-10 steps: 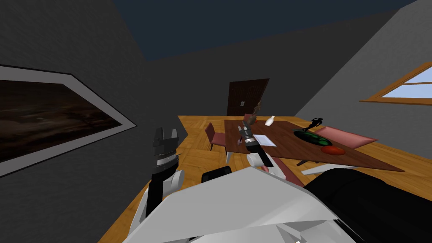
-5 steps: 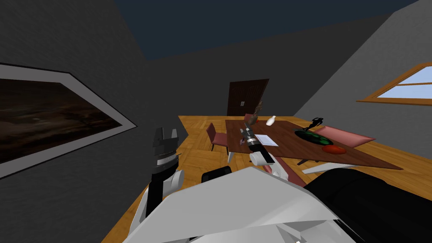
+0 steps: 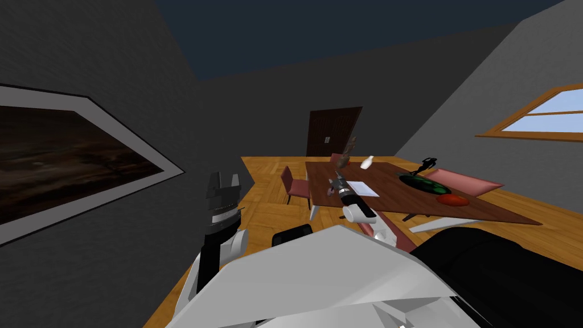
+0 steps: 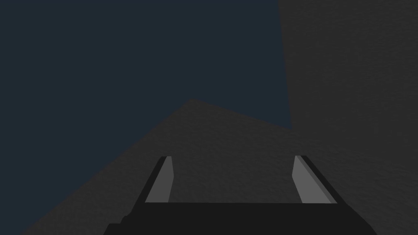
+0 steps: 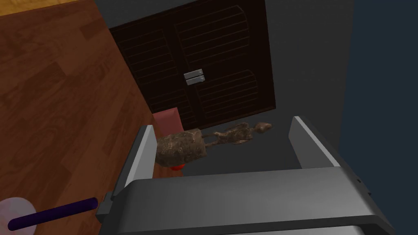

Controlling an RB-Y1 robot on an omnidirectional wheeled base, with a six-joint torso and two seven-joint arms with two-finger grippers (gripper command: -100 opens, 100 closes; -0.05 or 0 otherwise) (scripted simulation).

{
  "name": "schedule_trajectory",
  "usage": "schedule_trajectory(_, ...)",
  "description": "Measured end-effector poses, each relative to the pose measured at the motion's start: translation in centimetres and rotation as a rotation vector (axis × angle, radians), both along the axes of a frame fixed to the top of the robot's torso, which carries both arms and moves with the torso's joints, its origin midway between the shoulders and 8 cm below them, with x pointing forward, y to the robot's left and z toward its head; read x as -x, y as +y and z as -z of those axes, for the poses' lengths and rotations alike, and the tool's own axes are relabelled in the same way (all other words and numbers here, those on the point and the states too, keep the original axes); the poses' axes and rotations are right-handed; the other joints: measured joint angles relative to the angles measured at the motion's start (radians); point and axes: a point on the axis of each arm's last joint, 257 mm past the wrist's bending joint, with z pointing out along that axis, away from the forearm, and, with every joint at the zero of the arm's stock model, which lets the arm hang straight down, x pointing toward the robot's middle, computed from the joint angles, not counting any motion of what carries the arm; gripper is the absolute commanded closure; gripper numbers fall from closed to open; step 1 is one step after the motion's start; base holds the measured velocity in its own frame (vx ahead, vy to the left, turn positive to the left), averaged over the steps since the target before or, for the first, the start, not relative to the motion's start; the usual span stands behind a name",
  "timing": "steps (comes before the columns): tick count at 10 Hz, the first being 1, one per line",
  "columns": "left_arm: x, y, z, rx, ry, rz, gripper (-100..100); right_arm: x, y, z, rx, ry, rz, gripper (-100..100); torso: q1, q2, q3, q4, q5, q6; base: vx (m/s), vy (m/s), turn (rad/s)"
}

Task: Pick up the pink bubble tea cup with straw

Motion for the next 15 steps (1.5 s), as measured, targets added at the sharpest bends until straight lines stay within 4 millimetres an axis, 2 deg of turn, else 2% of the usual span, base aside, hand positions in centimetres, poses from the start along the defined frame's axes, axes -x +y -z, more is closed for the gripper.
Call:
schedule_trajectory(2,0.0,0.0,0.0,0.0,0.0,0.0,0,0.8,-2.4,2.1,-0.071,0.051,0.031,-100,-0.001,0.001,0.001,0.0,0.0,0.0,0.024,0.078,-0.022)
schedule_trajectory(3,0.0,0.0,0.0,0.0,0.0,0.0,0,1.0,-2.9,2.9,-0.099,0.067,0.042,-100,-0.002,0.001,0.001,0.0,0.0,0.0,0.019,0.065,-0.031)
schedule_trajectory(4,0.0,0.0,0.0,0.0,0.0,0.0,0,0.9,-4.1,3.6,-0.136,0.084,0.06,-100,-0.003,0.001,0.001,0.0,0.0,0.0,0.018,0.055,-0.016)
schedule_trajectory(6,0.0,0.0,0.0,0.0,0.0,0.0,0,2.0,-5.8,5.5,-0.204,0.127,0.09,-100,-0.003,0.001,0.001,0.0,-0.001,0.0,0.016,0.066,-0.026)
schedule_trajectory(8,0.0,0.0,0.0,0.0,0.0,0.0,0,2.3,-7.0,6.9,-0.274,0.156,0.121,-100,-0.003,0.001,0.001,0.0,0.0,0.0,0.005,0.075,-0.037)
schedule_trajectory(12,0.0,0.0,0.0,0.0,0.0,0.0,0,4.9,-10.3,11.8,-0.473,0.246,0.213,-100,-0.002,0.001,0.0,0.0,0.0,0.0,0.019,0.066,-0.037)
schedule_trajectory(15,0.0,0.0,0.0,0.0,0.0,0.0,0,6.3,-11.8,14.3,-0.591,0.292,0.267,-100,-0.005,0.002,0.001,0.001,-0.001,0.0,0.0,0.036,-0.031)
